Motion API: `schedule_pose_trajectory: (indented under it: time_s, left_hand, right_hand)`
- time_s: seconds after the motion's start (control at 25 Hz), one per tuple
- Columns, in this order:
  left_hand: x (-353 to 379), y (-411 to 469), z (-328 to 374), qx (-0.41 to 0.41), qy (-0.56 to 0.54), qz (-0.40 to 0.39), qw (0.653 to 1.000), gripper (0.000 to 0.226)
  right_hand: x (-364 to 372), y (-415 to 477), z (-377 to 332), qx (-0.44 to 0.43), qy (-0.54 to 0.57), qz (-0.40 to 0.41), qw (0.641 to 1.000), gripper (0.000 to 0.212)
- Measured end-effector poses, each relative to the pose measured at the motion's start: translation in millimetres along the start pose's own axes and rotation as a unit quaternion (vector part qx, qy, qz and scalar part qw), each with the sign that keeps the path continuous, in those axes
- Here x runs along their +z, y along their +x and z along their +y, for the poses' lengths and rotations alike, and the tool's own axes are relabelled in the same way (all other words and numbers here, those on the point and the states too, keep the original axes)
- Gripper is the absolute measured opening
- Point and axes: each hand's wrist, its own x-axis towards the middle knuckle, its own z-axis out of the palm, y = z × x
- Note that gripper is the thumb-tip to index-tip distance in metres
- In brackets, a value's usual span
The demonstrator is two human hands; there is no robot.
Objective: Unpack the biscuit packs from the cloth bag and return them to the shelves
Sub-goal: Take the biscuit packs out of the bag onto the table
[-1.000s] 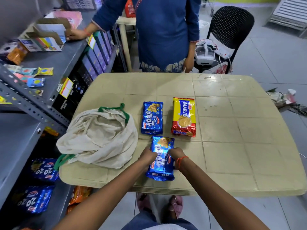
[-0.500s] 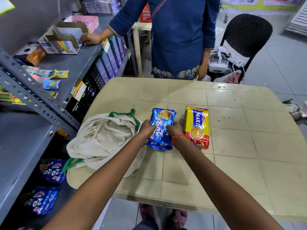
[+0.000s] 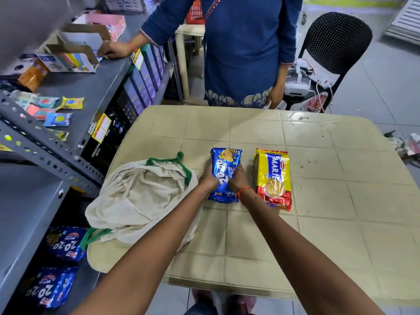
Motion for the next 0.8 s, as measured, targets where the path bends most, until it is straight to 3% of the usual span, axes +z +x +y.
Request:
schedule_pose_trajectory:
  time_s: [0.08,0.16,0.2,0.28,0.36,0.44,0.52,0.56,0.72,0.8]
  left_hand:
    - [-0.3,-2.8,0.8,-0.025,0.015,0.007,1.0,0.07]
    - [1.9,-4.1,2.4,-0.044,0.134,0.08,0.987,0.058]
    - [6.3,-8.2,2.9,-0.024,0.191,0.141,0.971,0.051]
    - [24.8,-23.8,1.5,0.074,0.182,0.212,0.957,0.033]
    - [55.8,-43.0,-5.5,0.093,0.135,0.15,0.975,0.018]
    - [86.3,-57.2,-10.5,-0.037,0.08,0.015,0.996,0.034]
    - [108.0,-62.2,-11.7,-0.18,-0.003,-0.109,0.978,0.048]
    - [116.1,-60.8,-13.6,-0.207,-0.032,-0.142,0.968,0.051]
    - [142.6,-49.2,-20.4,-0.211,-0.165,-0.093,0.959,0.039]
    - [153.0,-44.4,-26.8,-0.198,-0.205,-0.061,0.957,0.053]
  right_hand:
    - [0.0,-6.4,-3.6,0.004,-0.05,-0.006,0.999,0.064]
    - [-7.3,-10.0,-10.6,-0.026,-0.111,0.018,0.993,0.059]
    - [-14.9,-10.6,-14.3,-0.057,-0.125,0.044,0.99,0.055]
    - [-38.9,-9.2,-19.6,-0.109,-0.144,0.092,0.979,0.049]
    - [-72.1,-0.3,-17.2,-0.13,-0.176,0.105,0.97,0.049]
    - [-108.2,18.3,-6.3,-0.117,-0.238,0.099,0.959,0.052]
    - [-138.3,41.5,7.6,-0.078,-0.291,0.066,0.951,0.06]
    - [-148.5,51.6,14.1,-0.06,-0.308,0.034,0.949,0.064]
    - [-170.0,83.4,29.5,-0.026,-0.322,-0.109,0.94,0.078]
    - [-175.8,99.1,30.6,-0.018,-0.315,-0.15,0.937,0.082]
